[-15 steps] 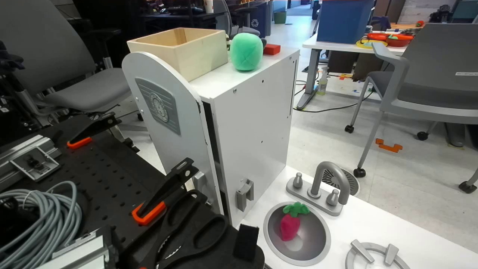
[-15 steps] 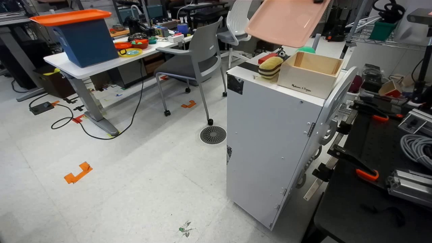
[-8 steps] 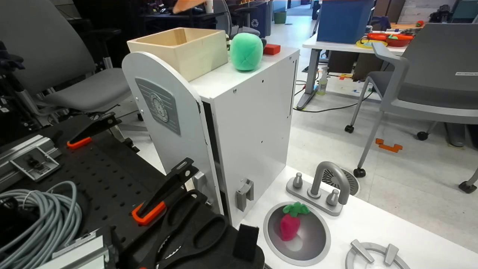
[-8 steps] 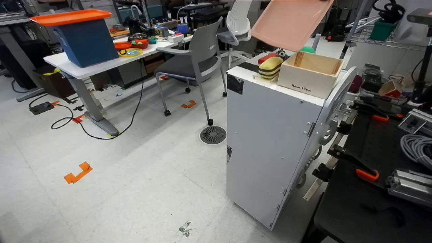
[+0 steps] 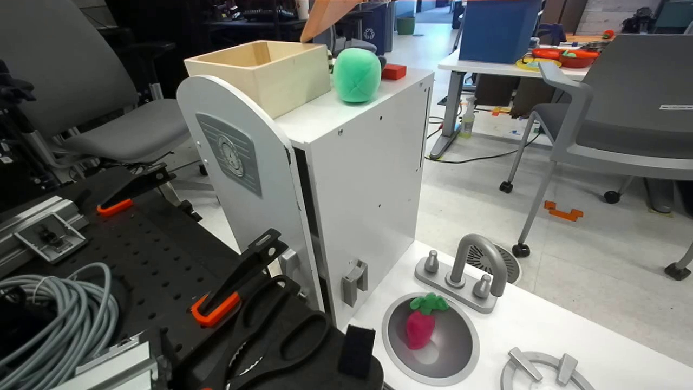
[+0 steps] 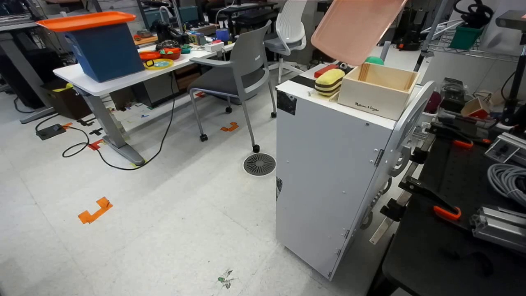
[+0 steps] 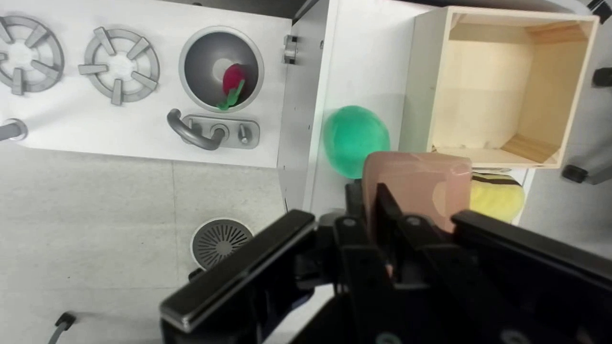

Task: Pick up the peach tray from the top of the white box and place it down on the box

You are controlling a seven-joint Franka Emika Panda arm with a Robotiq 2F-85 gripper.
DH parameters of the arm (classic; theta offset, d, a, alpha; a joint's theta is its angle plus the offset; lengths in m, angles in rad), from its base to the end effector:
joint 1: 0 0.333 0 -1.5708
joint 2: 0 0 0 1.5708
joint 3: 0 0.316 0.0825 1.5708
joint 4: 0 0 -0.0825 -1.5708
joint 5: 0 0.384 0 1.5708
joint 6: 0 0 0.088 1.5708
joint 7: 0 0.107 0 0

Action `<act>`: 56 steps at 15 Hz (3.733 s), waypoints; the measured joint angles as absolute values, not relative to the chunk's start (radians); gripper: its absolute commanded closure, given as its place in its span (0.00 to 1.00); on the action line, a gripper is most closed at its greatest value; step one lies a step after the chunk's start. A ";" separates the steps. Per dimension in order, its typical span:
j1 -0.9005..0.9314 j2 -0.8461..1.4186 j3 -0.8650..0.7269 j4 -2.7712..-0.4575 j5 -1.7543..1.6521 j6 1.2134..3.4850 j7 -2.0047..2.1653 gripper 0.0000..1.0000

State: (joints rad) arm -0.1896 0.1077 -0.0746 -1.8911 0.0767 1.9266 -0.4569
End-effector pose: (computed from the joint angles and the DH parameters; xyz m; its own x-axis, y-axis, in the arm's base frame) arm 0.5613 -0.1451 0.4412 0.9857 0.1643 -0.0379 0.1605 -0.9832 -0.0874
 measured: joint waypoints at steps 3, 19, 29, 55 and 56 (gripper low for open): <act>-0.183 0.060 -0.075 -1.939 0.064 1.961 -0.424 0.98; -0.157 -0.085 -0.076 -2.075 0.059 2.179 -0.323 0.98; -0.119 -0.112 -0.076 -2.171 0.079 2.177 -0.327 0.98; -0.135 -0.053 -0.173 -2.200 0.227 1.913 -0.520 0.98; -0.137 -0.046 -0.175 -2.198 0.228 1.912 -0.520 0.98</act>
State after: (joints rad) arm -0.1372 -0.0459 -0.1754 -2.1976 0.2275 1.9119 -0.5200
